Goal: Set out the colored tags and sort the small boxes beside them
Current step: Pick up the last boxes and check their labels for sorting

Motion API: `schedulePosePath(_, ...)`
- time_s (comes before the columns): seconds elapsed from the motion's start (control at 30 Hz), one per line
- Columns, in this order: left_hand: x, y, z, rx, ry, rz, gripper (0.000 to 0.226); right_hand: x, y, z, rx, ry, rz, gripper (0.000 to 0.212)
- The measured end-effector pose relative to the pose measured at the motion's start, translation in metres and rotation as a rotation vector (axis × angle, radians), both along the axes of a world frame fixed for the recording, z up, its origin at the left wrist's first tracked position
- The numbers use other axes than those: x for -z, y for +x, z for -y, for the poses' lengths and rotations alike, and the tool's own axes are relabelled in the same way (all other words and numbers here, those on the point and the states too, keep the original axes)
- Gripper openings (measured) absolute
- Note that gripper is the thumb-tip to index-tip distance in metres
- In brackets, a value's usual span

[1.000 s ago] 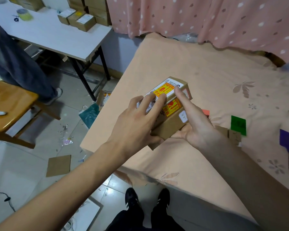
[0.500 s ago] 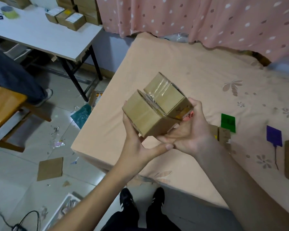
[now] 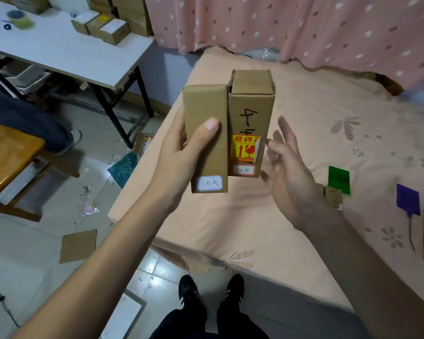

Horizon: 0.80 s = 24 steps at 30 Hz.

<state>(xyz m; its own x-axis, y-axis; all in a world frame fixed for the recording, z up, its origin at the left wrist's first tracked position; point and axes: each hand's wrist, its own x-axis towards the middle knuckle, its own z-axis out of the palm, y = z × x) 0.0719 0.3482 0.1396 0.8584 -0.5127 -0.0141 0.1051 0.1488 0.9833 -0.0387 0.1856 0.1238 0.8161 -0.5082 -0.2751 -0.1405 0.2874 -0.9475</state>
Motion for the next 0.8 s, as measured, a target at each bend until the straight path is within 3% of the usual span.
schedulePosePath(0.13, -0.012, -0.001, 0.008, 0.029, 0.041, -0.062, 0.048, -0.001, 0.004, -0.011, -0.076, -0.223, 0.157, 0.057)
schedulePosePath(0.4, -0.03, 0.0, 0.01, -0.002, 0.147, -0.151, 0.041, -0.022, 0.008, -0.033, 0.073, -0.149, 0.123, 0.038)
schedulePosePath(0.67, -0.019, -0.009, 0.012, 0.01, 0.167, -0.192, 0.036, -0.013, -0.004, -0.041, 0.137, -0.161, 0.101, 0.039)
schedulePosePath(0.8, 0.002, -0.022, 0.022, 0.043, 0.172, -0.238, 0.049, 0.005, -0.024, -0.039, 0.214, -0.156, 0.054, 0.046)
